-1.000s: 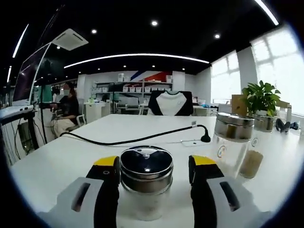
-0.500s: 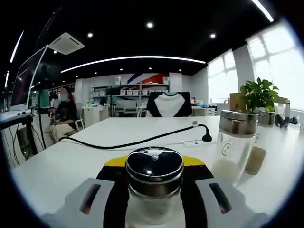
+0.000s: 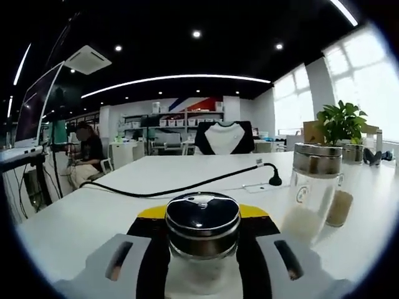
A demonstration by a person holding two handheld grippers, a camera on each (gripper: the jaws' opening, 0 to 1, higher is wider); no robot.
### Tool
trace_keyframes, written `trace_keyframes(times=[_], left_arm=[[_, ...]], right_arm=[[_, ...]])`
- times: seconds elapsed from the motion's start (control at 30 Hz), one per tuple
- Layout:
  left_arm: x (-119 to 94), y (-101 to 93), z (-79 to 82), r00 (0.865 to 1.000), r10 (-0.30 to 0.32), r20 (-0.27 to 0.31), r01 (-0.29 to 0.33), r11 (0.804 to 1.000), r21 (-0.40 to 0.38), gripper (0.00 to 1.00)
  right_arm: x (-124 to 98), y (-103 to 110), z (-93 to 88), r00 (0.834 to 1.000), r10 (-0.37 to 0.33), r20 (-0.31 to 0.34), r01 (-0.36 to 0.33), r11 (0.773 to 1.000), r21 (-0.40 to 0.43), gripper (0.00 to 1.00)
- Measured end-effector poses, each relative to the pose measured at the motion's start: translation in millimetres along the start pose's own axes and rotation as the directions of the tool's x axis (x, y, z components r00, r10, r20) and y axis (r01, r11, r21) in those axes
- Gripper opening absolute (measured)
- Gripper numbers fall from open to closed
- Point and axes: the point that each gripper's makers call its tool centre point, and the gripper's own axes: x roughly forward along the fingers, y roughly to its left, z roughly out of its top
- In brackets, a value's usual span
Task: Rotate the seasoning bottle until the label or dispensing opening points toward the visible target arrow and the bottle remains upright within the marked orientation range
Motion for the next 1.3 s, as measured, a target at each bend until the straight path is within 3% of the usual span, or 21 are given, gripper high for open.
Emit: trace_keyframes(times=[0.03,0.07,0.33,0.43,0.57,0.8,1.3], left_arm=[[-1.7,4.3,3.3,0.999,0.029,0.028,-0.027,0.999,-0.044,0.41],[-1.8,4.8,4.2,0.999,0.012,0.036,-0.009,0.997,-0.071,0.41],[-0.9,7.0,7.9,0.999,0.002,0.041,0.001,0.998,-0.070,0.40],[-4.3,4.9,24.5,0.996,0.004,0.089,-0.002,1.000,-0.026,0.40],[-4.7,3.6,28.2,0.996,0.002,0.090,-0.002,1.000,-0.004,0.40],[-5.2,3.3,17.8,0.999,-0.002,0.052,0.003,1.000,-0.017,0.40],[-22.9,-15.9,34.4,0.997,-0.045,0.062,0.045,0.999,0.002,0.40]], right_arm=[[0.0,0.0,0.5,1.000,-0.001,0.003,0.001,1.000,0.001,0.74],[-0.2,-0.3,1.5,1.000,-0.005,0.009,0.005,1.000,-0.004,0.74],[1.4,2.4,0.2,1.000,0.001,0.003,-0.001,1.000,-0.015,0.74],[0.9,2.5,2.1,1.000,0.002,0.012,-0.001,1.000,-0.010,0.74],[-0.3,2.6,1.9,1.000,-0.001,0.012,0.001,1.000,-0.006,0.73],[-2.5,2.8,4.3,1.000,-0.002,0.019,0.002,1.000,-0.002,0.73],[-11.8,7.0,16.7,0.999,0.004,0.050,-0.003,1.000,-0.017,0.73]])
